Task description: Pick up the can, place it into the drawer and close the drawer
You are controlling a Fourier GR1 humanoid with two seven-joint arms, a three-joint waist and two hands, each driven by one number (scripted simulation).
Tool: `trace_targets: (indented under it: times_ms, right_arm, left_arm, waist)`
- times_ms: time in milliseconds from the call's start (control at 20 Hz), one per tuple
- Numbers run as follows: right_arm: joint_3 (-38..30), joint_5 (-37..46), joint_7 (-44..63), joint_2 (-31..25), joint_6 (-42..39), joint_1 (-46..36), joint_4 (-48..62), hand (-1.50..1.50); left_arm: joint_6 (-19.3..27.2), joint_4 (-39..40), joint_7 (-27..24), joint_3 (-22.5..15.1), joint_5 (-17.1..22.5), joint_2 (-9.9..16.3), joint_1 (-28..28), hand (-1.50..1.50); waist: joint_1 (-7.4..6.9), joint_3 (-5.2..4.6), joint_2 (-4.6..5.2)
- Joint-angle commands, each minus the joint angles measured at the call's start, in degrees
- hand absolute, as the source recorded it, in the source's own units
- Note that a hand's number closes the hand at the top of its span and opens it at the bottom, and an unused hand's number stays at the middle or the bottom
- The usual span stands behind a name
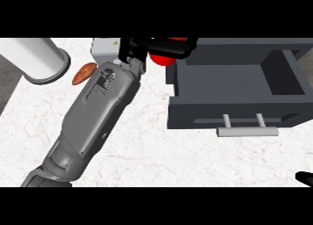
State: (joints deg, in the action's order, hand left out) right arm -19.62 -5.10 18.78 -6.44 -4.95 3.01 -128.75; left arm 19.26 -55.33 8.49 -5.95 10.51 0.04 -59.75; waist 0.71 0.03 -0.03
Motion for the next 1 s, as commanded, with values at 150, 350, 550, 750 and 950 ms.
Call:
trace_targets:
  times_ms: [150, 350, 550, 750, 950]
  right_arm:
    - [1.5, 0.3, -1.3, 1.8, -0.5, 2.3, -1.6, -1.50]
    - [0.6, -0.2, -3.6, 1.1, -1.0, 0.8, 1.8, -1.50]
    - [1.5, 1.4, -0.5, 0.5, 0.5, -1.3, 0.6, -1.50]
    - [0.2, -0.6, -0.2, -0.7, 0.2, -3.1, 1.2, -1.50]
    - [1.2, -0.7, 2.7, -0.8, 1.1, -4.7, -0.1, -1.50]
  left_arm:
    - [4.0, 10.1, 3.0, -0.4, 2.4, 0.0, -13.3, 1.50]
    - [4.6, 16.9, 3.2, -0.6, 3.3, 0.0, -20.3, 1.50]
    - [5.5, 20.8, 4.3, -2.1, 4.9, 0.0, -24.9, 1.50]
    - [6.4, 26.6, 2.2, -4.6, 8.6, 0.0, -26.6, 1.50]
    - [8.3, 29.1, 1.8, -8.1, 11.1, 0.0, -29.1, 1.50]
  waist:
    - [1.11, 0.02, 0.25]
    - [1.59, 0.06, 0.44]
    - [1.72, 0.05, 0.45]
    - [2.93, 0.09, 0.80]
    - [3.30, 0.10, 0.77]
